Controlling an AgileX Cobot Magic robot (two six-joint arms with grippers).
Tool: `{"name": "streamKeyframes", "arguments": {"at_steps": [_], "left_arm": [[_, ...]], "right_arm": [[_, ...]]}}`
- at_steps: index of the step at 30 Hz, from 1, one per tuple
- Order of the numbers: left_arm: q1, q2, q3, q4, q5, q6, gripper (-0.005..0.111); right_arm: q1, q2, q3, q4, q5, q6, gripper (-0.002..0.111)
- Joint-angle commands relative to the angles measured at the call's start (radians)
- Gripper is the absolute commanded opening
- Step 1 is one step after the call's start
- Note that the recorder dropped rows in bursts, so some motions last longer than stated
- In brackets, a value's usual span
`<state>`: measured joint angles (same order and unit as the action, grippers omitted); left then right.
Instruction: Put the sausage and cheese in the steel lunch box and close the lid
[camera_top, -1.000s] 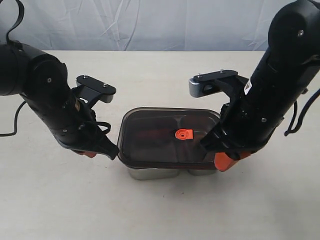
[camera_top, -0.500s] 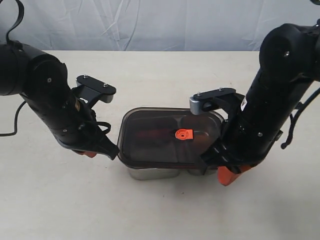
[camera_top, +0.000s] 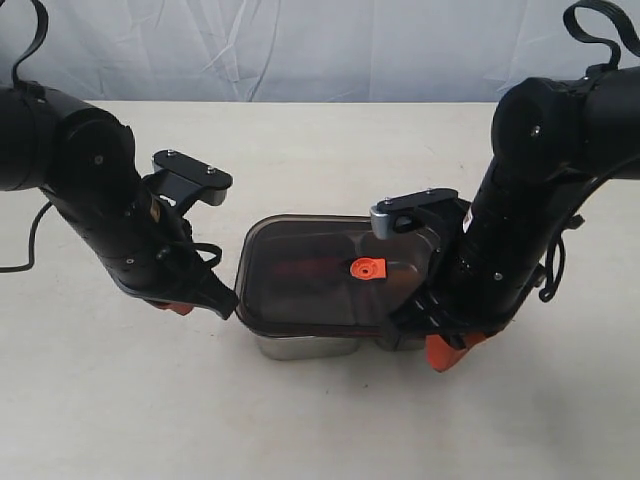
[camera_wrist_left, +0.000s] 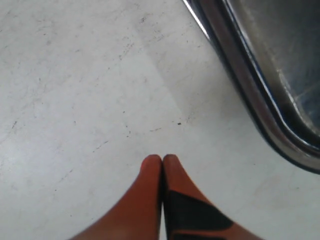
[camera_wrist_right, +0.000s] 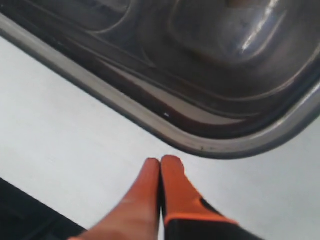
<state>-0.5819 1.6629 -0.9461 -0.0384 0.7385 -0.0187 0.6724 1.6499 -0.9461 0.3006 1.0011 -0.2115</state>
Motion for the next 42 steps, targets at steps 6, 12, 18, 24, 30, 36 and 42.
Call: {"name": "streamKeyframes", "arguments": {"at_steps": [6,12,18,24,30,36,42], "left_arm": [[0.002,0.000,-0.011,-0.011,-0.005,0.003,0.000],[0.002,0.000,-0.010,-0.011,-0.007,0.003,0.000],[0.002,0.000,-0.010,-0.011,-0.007,0.003,0.000],[0.002,0.000,-0.010,-0.089,-0.018,0.059,0.000],[0.002,0.000,-0.010,-0.256,-0.018,0.200,0.000],[0.002,0.000,-0.010,-0.259,-0.034,0.205,0.000],[0.002,0.000,-0.010,-0.263,-0.038,0.205,0.000]], "right_arm": [[0.005,0.000,0.003,-0.033,-0.049,-0.007,0.000],[0.005,0.000,0.003,-0.049,-0.089,0.002,0.000],[0.005,0.000,0.003,-0.055,-0.106,0.002,0.000],[0.005,0.000,0.003,-0.067,-0.106,0.004,0.000],[0.005,0.000,0.003,-0.069,-0.104,0.006,0.000],[0.005,0.000,0.003,-0.071,-0.085,0.006,0.000],[0.005,-0.019,-0.032,-0.162,-0.031,0.094,0.000]]}}
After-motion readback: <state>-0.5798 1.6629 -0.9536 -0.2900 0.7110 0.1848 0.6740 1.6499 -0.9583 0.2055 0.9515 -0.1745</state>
